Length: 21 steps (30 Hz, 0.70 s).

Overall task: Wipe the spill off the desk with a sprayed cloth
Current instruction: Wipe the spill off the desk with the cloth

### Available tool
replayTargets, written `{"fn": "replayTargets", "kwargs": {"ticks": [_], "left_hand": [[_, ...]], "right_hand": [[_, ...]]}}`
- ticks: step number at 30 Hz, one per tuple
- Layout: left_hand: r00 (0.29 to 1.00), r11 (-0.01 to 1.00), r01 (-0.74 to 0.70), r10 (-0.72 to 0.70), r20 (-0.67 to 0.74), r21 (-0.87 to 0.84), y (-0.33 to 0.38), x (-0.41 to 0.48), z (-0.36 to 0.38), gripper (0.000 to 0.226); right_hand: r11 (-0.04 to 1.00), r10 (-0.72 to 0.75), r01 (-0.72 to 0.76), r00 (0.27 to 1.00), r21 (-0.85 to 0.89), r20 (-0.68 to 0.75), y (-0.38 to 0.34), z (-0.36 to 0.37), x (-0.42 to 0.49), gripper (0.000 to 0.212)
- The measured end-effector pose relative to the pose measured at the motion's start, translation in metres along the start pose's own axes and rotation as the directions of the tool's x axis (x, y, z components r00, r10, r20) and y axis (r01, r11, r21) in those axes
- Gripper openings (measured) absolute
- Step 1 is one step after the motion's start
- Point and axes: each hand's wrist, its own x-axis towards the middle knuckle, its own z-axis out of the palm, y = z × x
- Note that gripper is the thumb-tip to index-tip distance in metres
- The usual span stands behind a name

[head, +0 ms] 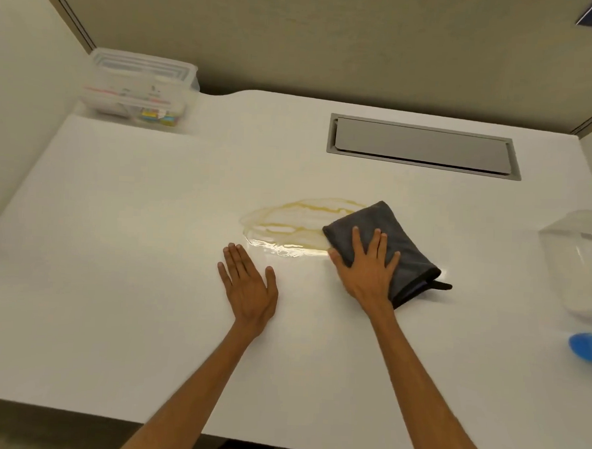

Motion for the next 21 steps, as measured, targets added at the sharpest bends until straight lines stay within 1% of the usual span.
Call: {"fn": "replayTargets", "kwargs": {"ticks": [1,3,4,6,8,11,15,17,19,21], "left_hand": [[1.0,1.0,-0.004,0.004,-0.004,-0.002,-0.001,0.0,0.001,0.074],[1.0,1.0,-0.007,0.007,-0.011,-0.002,-0.001,0.0,0.001,0.072],[1.0,1.0,-0.003,0.003,-0.012,-0.004,-0.001,0.0,0.001,0.072],[1.0,1.0,0.003,-0.003,-0.01,-0.004,0.0,-0.001,0.001,0.071],[1.0,1.0,0.01,-0.01,-0.011,-0.005,0.001,0.0,0.001,0.071],[1.0,1.0,0.02,-0.02,-0.006,-0.012,0.001,0.0,0.002,0.07],[1.0,1.0,0.018,-0.017,0.006,-0.001,0.001,0.0,0.003,0.068],[1.0,1.0,0.017,-0.017,0.013,-0.001,0.001,0.0,0.004,0.066],[0.999,0.999,0.033,-0.033,0.023,0.007,0.0,0.001,0.003,0.066],[0.999,0.999,0.035,-0.035,0.028,0.017,-0.001,0.001,0.003,0.067]], "right_hand": [[1.0,0.003,-0.003,1.0,-0.007,0.0,0.001,0.005,0.002,0.079],[0.999,0.041,-0.038,0.996,0.032,-0.08,0.012,0.002,0.013,0.078],[0.999,0.053,-0.053,0.992,0.007,-0.118,0.021,-0.001,0.019,0.074],[0.994,0.067,-0.078,0.988,-0.074,-0.14,0.036,-0.001,0.029,0.07],[0.992,0.078,-0.092,0.984,-0.085,-0.158,0.032,0.009,0.033,0.069],[0.994,0.058,-0.07,0.988,-0.078,-0.145,-0.011,0.029,0.031,0.074],[0.995,-0.086,0.081,0.992,-0.067,-0.09,-0.102,0.058,0.032,0.086],[0.99,-0.133,0.128,0.988,-0.067,-0.076,-0.135,0.065,0.037,0.09],[0.989,-0.139,0.135,0.988,-0.068,-0.067,-0.149,0.065,0.046,0.092],[0.988,-0.142,0.137,0.988,-0.064,-0.067,-0.147,0.064,0.055,0.089]]}}
